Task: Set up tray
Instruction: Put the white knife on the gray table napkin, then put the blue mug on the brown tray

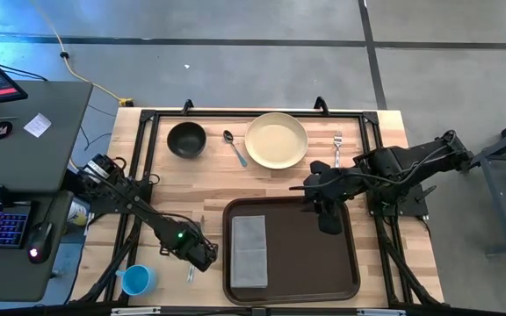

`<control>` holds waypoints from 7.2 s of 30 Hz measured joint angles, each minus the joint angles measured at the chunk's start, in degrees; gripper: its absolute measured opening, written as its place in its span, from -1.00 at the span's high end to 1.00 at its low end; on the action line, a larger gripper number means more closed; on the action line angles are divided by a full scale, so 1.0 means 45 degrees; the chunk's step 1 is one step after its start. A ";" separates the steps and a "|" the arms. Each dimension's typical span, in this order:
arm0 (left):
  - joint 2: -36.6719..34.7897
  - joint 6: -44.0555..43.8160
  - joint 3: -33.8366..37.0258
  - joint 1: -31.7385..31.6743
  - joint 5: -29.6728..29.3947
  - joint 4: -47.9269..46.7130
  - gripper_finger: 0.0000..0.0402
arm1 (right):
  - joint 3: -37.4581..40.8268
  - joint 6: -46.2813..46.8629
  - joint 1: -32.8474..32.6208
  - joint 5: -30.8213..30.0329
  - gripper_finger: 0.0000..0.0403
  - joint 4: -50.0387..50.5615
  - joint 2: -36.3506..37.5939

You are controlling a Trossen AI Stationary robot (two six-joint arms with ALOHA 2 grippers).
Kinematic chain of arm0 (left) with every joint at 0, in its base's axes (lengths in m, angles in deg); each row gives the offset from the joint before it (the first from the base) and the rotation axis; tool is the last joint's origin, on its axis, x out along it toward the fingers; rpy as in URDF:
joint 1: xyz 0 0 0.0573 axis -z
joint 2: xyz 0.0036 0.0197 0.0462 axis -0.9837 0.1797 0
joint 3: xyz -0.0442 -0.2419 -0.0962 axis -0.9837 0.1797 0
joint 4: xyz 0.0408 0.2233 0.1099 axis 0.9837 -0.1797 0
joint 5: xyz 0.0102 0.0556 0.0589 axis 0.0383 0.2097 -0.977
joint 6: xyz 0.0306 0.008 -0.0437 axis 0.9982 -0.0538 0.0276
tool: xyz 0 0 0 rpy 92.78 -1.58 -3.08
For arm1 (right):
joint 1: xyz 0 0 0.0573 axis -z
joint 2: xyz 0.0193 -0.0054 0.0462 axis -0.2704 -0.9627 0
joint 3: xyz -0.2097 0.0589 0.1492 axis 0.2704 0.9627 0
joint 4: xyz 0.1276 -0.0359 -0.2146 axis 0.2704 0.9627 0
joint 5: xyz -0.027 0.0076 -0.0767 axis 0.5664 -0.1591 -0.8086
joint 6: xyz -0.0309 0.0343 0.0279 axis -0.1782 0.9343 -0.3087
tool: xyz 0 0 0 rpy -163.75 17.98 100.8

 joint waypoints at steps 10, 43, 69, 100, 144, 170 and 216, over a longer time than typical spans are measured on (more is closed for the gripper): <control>-0.1771 -0.0112 0.0015 -0.0021 -0.2146 0.0077 0.75 | 0.0002 -0.0034 0.0000 0.0000 0.77 -0.0002 0.0000; 0.1003 -0.0029 -0.3794 -0.1081 -0.3675 0.1454 0.74 | 0.0015 0.1706 -0.1216 -0.1754 0.95 0.3809 0.2967; 0.2795 -0.0418 -0.4318 -0.1264 -0.1770 0.2244 0.70 | 0.2110 0.2005 -0.1292 -0.1468 1.00 0.3673 0.5102; 0.3129 -0.0646 -0.4303 -0.1269 -0.1106 0.2072 0.70 | 0.5377 0.3264 -0.1292 0.0005 1.00 0.1025 0.6829; 0.3047 0.0592 -0.4658 -0.2099 -0.0806 0.1095 0.70 | 0.5372 0.3162 -0.1287 0.0301 1.00 0.1030 0.6824; 0.3047 -0.0403 -0.4653 -0.1842 -0.0412 0.1276 0.70 | 0.5367 0.2571 -0.1287 0.0053 1.00 0.1132 0.6824; 0.2668 0.2222 -0.9020 -0.1773 -0.0352 -0.5270 0.21 | 0.5367 0.2743 -0.1290 0.0432 1.00 0.1122 0.6824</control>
